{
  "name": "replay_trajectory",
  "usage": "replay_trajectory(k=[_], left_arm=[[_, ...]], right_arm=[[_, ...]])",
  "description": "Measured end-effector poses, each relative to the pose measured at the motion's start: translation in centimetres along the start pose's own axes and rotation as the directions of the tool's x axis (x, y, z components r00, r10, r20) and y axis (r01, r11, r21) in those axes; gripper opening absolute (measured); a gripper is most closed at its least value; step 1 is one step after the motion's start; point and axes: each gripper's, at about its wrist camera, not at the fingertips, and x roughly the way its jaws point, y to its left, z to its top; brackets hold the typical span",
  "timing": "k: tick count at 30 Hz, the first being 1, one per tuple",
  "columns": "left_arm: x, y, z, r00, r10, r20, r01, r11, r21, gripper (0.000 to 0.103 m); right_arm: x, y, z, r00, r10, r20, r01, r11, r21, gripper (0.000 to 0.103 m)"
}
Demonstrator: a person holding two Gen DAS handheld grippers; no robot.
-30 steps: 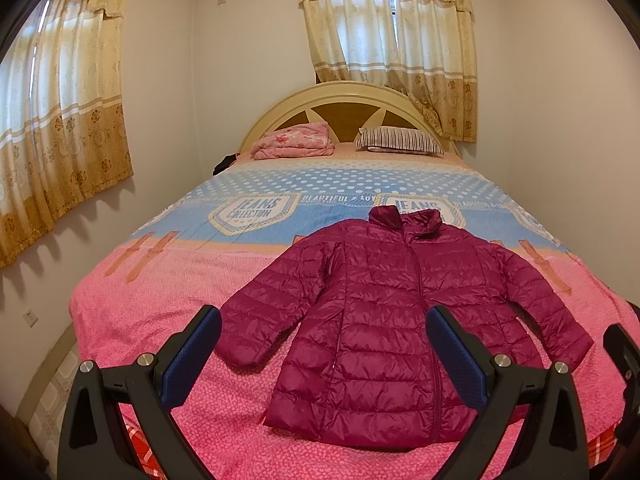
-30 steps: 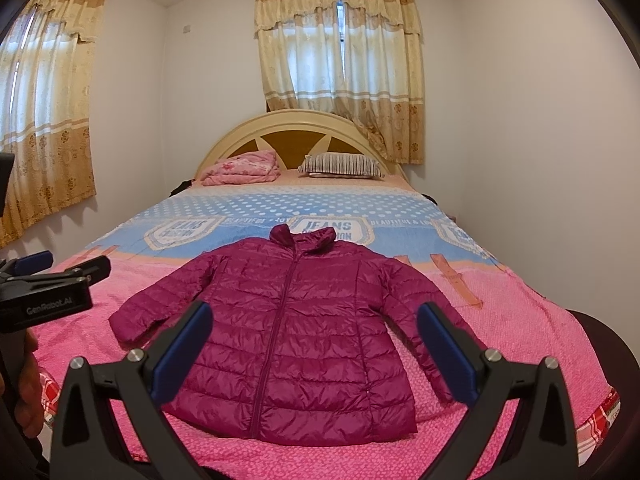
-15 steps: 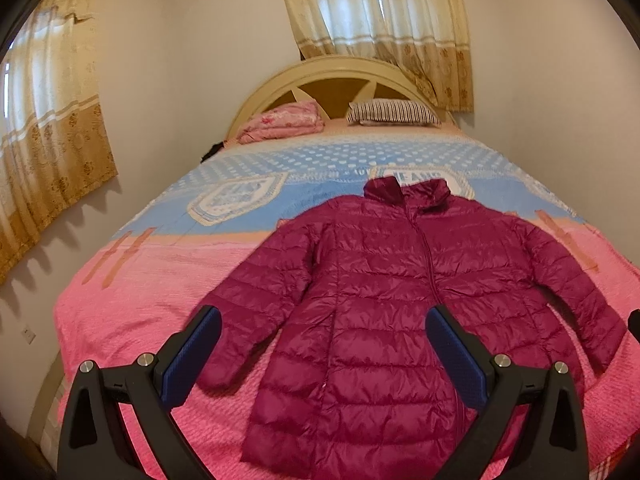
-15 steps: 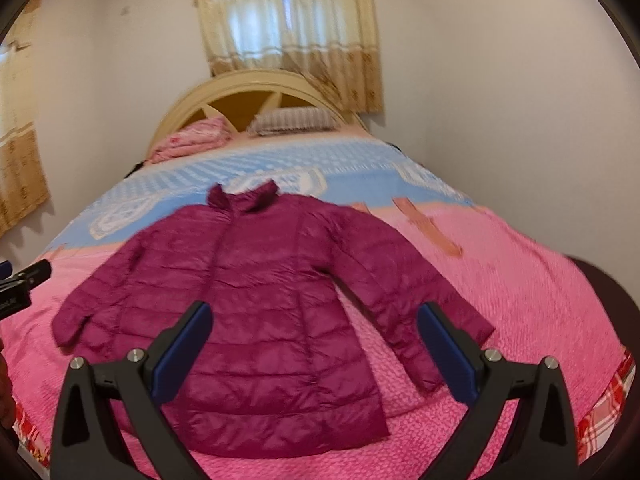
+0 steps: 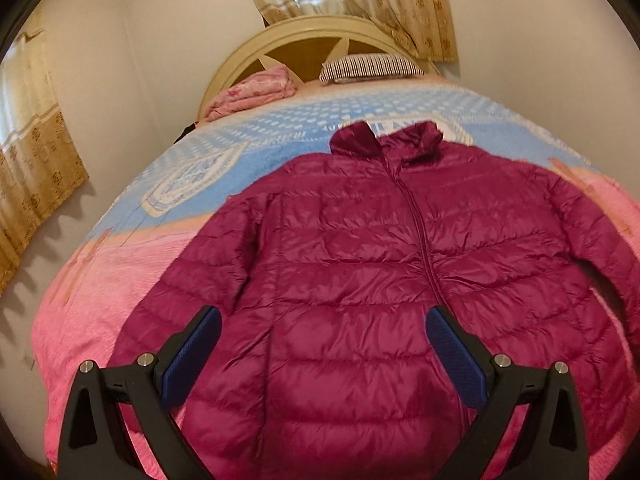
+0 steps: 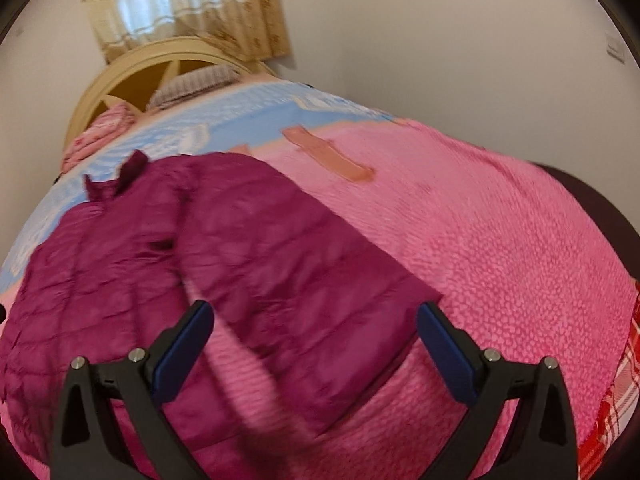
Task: Fold large clothes
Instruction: 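Grasp the jacket sleeve with the right gripper and lift it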
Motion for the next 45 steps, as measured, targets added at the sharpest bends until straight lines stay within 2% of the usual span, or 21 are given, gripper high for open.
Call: replay_trajectory(k=[3,8,9,10,12,13,16,19,24,28,36,45], left_arm=[[2.0,-0.5,0.5,1.0,0.013,-0.026,-0.013,1.0,0.013,0.102],[4.5,-1.0,1.1,0.998,0.039,-0.044,-0.038,0.999,0.024,0.102],[4.8,-0.9,1.1,0.998,0.044,-0.051,-0.042,0.999,0.025,0.102],[5.3,-0.9,1.2,0.997,0.048,-0.06,-0.046,0.999,0.026,0.102],[6.0,-0.7,1.5,0.996,0.053,-0.074,-0.051,0.998,0.025,0.102],[6.1,-0.6,1.6,0.996,0.056,-0.075,-0.054,0.998,0.026,0.102],[6.6,0.1,2.3,0.995,0.069,-0.071,-0.068,0.997,0.028,0.102],[7.1,1.5,3.1,0.993,0.093,-0.067,-0.092,0.996,0.017,0.102],[8.3,5.0,4.2,0.988,0.132,-0.081,-0.135,0.99,-0.029,0.102],[9.5,7.6,4.9,0.982,0.163,-0.094,-0.17,0.983,-0.072,0.102],[12.2,12.3,5.4,0.968,0.206,-0.143,-0.225,0.965,-0.133,0.102],[13.6,15.8,5.4,0.962,0.226,-0.156,-0.251,0.953,-0.17,0.102]], right_arm=[[1.8,-1.4,0.2,0.999,0.006,-0.053,-0.004,0.999,0.032,0.088],[2.8,-2.2,-0.3,0.994,0.008,-0.105,-0.002,0.998,0.062,0.08],[2.9,-2.1,-0.5,0.993,0.021,-0.116,-0.015,0.998,0.054,0.072],[3.1,-2.0,-0.7,0.991,0.03,-0.131,-0.025,0.999,0.039,0.059],[3.6,-2.0,-0.9,0.988,0.049,-0.145,-0.045,0.999,0.03,0.045],[3.6,-2.3,-0.9,0.989,0.054,-0.138,-0.051,0.998,0.032,0.031],[3.3,-2.8,-0.2,0.991,0.069,-0.119,-0.065,0.997,0.029,0.017],[3.1,-2.9,1.2,0.995,0.036,-0.088,-0.037,0.999,-0.013,0.012],[1.9,-2.2,4.5,1.0,-0.01,0.0,0.01,0.997,-0.079,0.011],[1.1,0.4,6.6,0.999,-0.01,0.048,0.017,0.989,-0.148,0.011],[0.5,9.1,9.7,0.987,0.077,0.138,-0.028,0.944,-0.329,0.01],[1.5,19.2,10.3,0.972,0.185,0.146,-0.09,0.864,-0.495,0.01]])
